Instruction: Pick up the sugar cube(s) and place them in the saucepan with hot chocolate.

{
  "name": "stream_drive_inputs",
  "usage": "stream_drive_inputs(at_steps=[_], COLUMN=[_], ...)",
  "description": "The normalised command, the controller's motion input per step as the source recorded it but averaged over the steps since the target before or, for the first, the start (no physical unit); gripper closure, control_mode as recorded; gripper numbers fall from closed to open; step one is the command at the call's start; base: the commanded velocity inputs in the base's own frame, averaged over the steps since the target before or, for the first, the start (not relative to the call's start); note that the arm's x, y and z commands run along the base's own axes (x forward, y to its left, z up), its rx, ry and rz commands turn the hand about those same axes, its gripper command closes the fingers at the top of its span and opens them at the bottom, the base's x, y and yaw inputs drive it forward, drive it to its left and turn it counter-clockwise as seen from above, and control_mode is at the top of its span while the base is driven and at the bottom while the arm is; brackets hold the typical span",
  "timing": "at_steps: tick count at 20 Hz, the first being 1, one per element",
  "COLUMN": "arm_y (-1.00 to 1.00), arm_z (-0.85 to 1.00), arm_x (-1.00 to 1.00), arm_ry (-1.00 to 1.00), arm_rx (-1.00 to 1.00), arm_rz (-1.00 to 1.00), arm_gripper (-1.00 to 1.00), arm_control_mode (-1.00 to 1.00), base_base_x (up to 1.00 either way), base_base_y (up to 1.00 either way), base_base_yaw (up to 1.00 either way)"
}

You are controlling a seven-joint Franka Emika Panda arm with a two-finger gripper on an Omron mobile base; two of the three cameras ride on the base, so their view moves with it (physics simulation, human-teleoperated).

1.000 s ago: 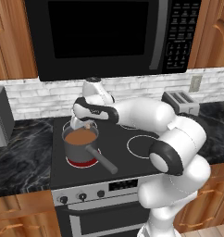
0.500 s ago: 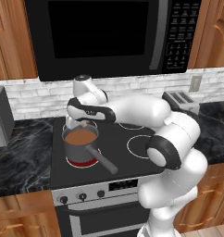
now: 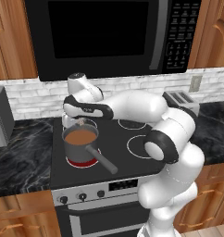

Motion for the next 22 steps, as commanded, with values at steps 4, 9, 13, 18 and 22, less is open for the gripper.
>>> stream_drive_inputs(at_steps=[4,9,13,18,22], arm_y=[0.00,0.00,0.00,0.01,0.00], arm_z=[-0.04,-0.21,-0.41,-0.30,-0.14], arm_x=[0.07,0.15,0.19,0.06,0.00], arm_ry=[0.00,0.00,0.00,0.00,0.00], arm_rx=[0.00,0.00,0.00,0.03,0.04], arm_rz=[0.05,0.05,0.05,0.02,0.01], arm_gripper=[1.00,1.00,1.00,1.00,1.00], arm_control_mode=[-1.00,-1.00,-1.00,-1.00,-1.00], base_base_x=[0.00,0.00,0.00,0.00,0.00], base_base_y=[0.00,0.00,0.00,0.00,0.00], base_base_yaw=[0.00,0.00,0.00,0.00,0.00])
